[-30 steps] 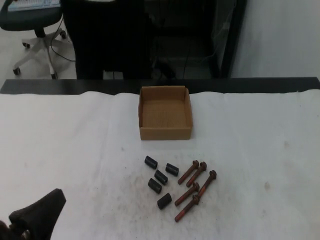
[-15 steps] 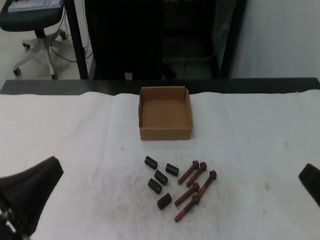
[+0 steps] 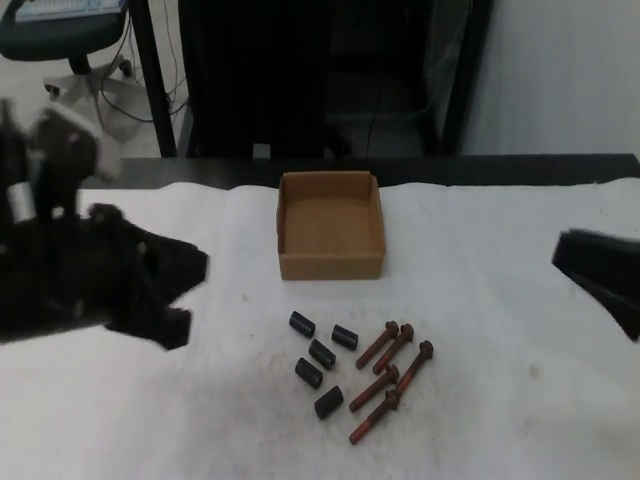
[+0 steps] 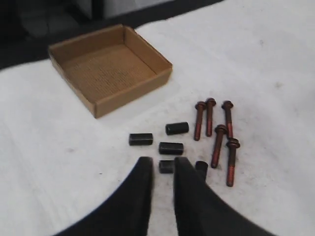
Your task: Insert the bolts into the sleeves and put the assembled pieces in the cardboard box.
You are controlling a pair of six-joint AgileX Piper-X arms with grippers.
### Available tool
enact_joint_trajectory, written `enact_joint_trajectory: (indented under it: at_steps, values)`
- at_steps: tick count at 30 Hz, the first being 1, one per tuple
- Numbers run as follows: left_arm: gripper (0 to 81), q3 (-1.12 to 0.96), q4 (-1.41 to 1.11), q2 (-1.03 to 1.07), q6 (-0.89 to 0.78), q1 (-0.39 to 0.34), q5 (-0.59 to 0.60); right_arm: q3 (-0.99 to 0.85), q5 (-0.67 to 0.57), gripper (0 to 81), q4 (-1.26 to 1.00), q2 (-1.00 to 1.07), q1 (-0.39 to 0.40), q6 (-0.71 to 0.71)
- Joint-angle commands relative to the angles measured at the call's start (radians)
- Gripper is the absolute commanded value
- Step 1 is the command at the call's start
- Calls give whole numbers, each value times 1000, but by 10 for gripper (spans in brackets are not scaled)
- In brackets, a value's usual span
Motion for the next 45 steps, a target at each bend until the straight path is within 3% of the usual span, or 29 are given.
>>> enact_joint_trajectory:
  at_steps: [1, 5, 8, 11, 14, 20, 25, 35, 39, 45]
  values:
    - [276, -104, 18, 197, -125, -34, 60, -172, 2, 258, 167, 155, 57, -246]
    - [295, -170, 41, 279, -171, -44, 58, -334, 108, 258, 354, 379, 177, -422]
    - [295, -197, 46, 301, -164, -47, 58, -431, 289, 258, 406, 549, 268, -479]
    - [295, -206, 44, 303, -164, -61, 86, -506, 442, 258, 409, 680, 313, -488]
    - [295, -224, 44, 334, -164, -114, 135, -542, 477, 258, 410, 760, 316, -484]
    - [295, -402, 62, 574, -96, -294, 38, -552, 491, 258, 393, 777, 234, -481]
    - [295, -690, 287, 847, 8, -383, -50, -552, 491, 258, 429, 751, 148, -444]
    - [295, -1002, 459, 1138, 81, -474, -108, -552, 483, 258, 435, 708, 31, -382]
    - [295, -1061, 496, 1185, 131, -486, -225, -552, 483, 258, 446, 698, 29, -367]
    - [295, -1067, 516, 1201, 150, -486, -307, -552, 483, 258, 455, 677, 29, -364]
